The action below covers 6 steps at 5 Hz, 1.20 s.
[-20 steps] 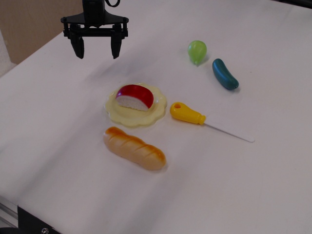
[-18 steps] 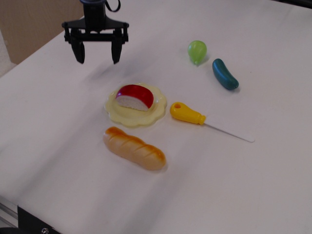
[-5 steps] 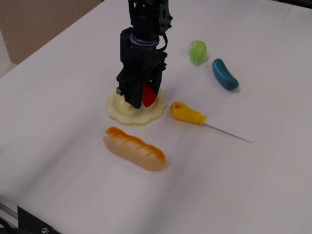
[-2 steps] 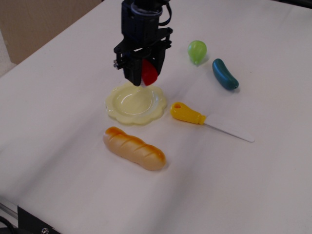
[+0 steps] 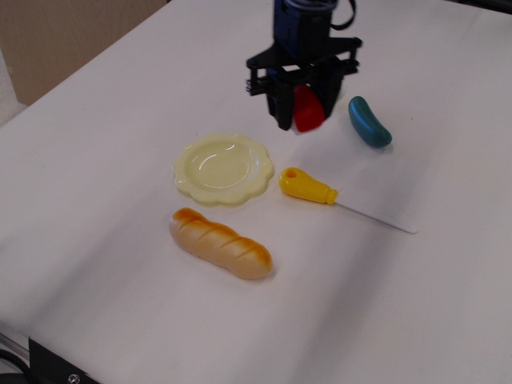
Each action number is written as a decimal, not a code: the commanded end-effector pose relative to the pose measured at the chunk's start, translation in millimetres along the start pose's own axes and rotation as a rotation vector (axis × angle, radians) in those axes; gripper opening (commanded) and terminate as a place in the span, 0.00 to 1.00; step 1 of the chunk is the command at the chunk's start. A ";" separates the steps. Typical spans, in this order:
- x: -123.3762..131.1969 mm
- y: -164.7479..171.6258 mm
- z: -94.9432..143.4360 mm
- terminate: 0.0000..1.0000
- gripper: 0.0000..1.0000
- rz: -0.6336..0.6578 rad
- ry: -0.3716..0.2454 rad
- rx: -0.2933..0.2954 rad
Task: Take sushi off plate
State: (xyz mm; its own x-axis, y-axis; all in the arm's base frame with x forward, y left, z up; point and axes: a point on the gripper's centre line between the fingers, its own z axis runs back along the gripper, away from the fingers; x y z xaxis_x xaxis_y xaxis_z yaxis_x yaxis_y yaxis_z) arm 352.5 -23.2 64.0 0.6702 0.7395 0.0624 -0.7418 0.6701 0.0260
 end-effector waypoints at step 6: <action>-31.7 -76.5 -15.7 0.00 1.00 -0.435 0.031 -0.086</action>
State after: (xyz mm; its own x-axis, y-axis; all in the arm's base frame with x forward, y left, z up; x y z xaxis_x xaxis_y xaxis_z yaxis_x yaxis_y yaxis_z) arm 385.7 -90.9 25.2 0.9215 0.3882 -0.0125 -0.3883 0.9215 -0.0096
